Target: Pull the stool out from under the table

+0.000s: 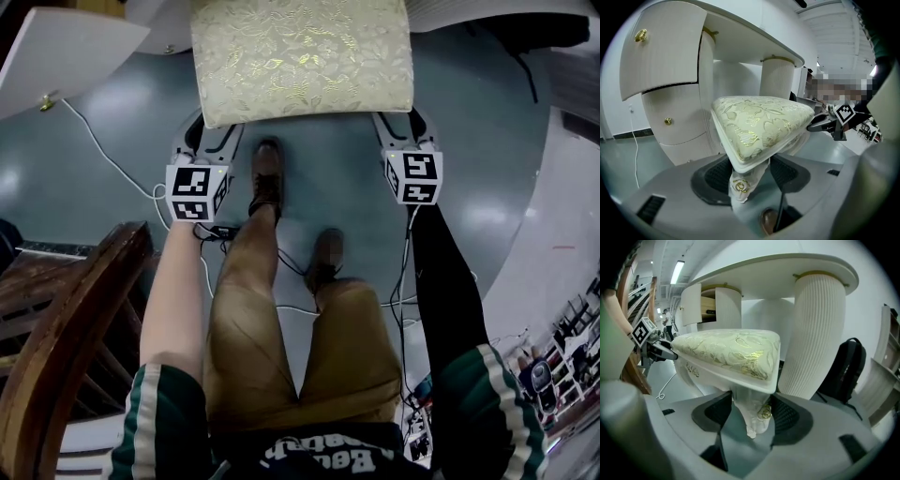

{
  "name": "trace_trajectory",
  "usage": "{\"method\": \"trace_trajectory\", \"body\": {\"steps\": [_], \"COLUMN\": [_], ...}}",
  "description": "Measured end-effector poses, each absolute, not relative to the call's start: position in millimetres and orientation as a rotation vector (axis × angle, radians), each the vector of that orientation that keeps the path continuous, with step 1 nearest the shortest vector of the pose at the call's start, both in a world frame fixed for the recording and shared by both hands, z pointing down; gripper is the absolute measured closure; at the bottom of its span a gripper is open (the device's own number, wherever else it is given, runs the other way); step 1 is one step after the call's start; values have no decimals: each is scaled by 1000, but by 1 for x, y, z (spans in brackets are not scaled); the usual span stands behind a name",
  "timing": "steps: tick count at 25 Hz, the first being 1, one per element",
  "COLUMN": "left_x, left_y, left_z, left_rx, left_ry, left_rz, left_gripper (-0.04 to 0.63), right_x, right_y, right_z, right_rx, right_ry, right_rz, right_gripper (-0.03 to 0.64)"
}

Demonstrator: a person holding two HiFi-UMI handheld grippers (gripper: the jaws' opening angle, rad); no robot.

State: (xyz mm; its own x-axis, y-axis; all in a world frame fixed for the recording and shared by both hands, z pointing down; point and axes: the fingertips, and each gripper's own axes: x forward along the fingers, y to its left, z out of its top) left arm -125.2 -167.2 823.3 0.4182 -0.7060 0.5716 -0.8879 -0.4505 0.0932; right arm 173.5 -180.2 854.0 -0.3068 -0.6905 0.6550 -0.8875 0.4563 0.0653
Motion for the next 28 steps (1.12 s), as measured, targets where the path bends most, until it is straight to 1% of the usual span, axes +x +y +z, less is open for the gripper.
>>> {"method": "trace_trajectory", "body": {"steps": [4, 10, 17, 20, 28], "left_x": [-128, -158, -142, -138, -140], "left_y": [-161, -94, -12, 17, 21], "left_z": [822, 831, 838, 840, 838], "left_rx": [2299, 2287, 2254, 2233, 2194], "left_ry": [-1323, -1316, -1291, -1293, -1289], "left_rz": [689, 702, 751, 786, 825], "left_gripper": [322, 322, 321, 324, 322], "right_x": [171, 142, 158, 163, 163], "right_y": [-160, -87, 1, 37, 45], "right_z": [852, 856, 862, 862, 862], "right_rx": [1361, 1367, 1350, 1333, 1306], "right_ry": [-2063, -2054, -2032, -2033, -2003], "right_rz": [459, 492, 555, 581, 632], "right_gripper": [339, 341, 339, 348, 347]}}
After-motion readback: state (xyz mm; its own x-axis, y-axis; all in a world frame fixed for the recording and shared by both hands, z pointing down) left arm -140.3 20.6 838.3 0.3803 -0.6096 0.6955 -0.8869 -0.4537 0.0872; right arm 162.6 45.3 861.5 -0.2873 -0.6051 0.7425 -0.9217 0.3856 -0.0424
